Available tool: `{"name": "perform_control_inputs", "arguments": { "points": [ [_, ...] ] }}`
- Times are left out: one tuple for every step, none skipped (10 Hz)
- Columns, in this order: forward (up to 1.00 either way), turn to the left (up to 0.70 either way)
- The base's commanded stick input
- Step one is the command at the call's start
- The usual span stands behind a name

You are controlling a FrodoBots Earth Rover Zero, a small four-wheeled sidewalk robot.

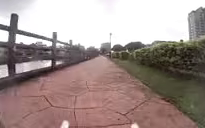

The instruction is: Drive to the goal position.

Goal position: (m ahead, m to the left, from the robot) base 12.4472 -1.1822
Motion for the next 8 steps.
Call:
{"name": "perform_control_inputs", "arguments": {
  "points": [
    [0.70, 0.00],
    [0.70, 0.00],
    [0.70, 0.00],
    [0.70, 0.00],
    [0.70, 0.00],
    [0.70, 0.00],
    [0.70, 0.00],
    [0.70, 0.00]
  ]
}}
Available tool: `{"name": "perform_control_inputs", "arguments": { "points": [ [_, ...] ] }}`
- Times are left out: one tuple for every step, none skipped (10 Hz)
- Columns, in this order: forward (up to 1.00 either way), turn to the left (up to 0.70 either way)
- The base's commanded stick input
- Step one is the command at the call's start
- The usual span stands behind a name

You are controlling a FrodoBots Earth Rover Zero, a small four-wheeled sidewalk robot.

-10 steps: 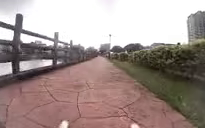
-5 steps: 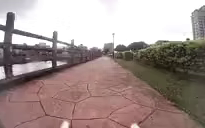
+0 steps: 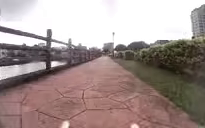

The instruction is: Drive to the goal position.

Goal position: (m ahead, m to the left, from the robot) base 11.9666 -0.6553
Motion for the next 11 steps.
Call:
{"name": "perform_control_inputs", "arguments": {
  "points": [
    [0.70, 0.00],
    [0.70, 0.00],
    [0.70, 0.00],
    [0.70, 0.00],
    [0.70, 0.00],
    [0.70, 0.00],
    [0.70, 0.00],
    [0.70, 0.00],
    [0.70, 0.00],
    [0.70, 0.00],
    [0.70, 0.00]
  ]
}}
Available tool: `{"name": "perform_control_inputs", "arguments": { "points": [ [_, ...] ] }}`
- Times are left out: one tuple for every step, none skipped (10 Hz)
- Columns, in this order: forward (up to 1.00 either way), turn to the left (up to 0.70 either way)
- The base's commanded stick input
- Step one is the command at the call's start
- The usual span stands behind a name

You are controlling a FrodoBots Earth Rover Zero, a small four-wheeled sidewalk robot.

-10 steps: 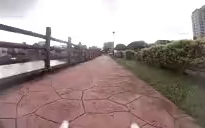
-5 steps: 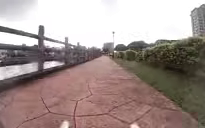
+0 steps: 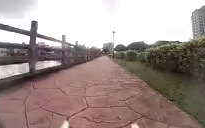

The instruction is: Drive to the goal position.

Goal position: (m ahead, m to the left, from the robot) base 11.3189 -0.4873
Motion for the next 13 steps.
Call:
{"name": "perform_control_inputs", "arguments": {
  "points": [
    [0.70, 0.00],
    [0.70, 0.00],
    [0.70, 0.00],
    [0.70, 0.00],
    [0.70, 0.00],
    [0.70, 0.00],
    [0.70, 0.00],
    [0.70, 0.00],
    [0.70, 0.00],
    [0.70, 0.00],
    [0.70, 0.00],
    [0.70, 0.00],
    [0.70, 0.00]
  ]
}}
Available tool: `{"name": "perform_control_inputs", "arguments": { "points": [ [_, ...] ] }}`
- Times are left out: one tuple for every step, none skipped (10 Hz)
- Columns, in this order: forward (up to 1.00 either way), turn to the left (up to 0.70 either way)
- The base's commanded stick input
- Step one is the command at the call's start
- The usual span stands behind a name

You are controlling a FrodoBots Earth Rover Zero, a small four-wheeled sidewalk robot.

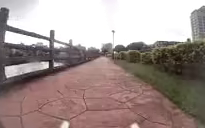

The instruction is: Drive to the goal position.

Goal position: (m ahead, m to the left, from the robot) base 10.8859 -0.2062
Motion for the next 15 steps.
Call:
{"name": "perform_control_inputs", "arguments": {
  "points": [
    [0.70, 0.00],
    [0.70, 0.00],
    [0.70, 0.00],
    [0.70, 0.00],
    [0.70, 0.00],
    [0.70, 0.00],
    [0.70, 0.00],
    [0.70, 0.00],
    [0.70, 0.00],
    [0.70, 0.00],
    [0.70, 0.00],
    [0.70, 0.00],
    [0.70, 0.00],
    [0.70, 0.00],
    [0.70, 0.00]
  ]
}}
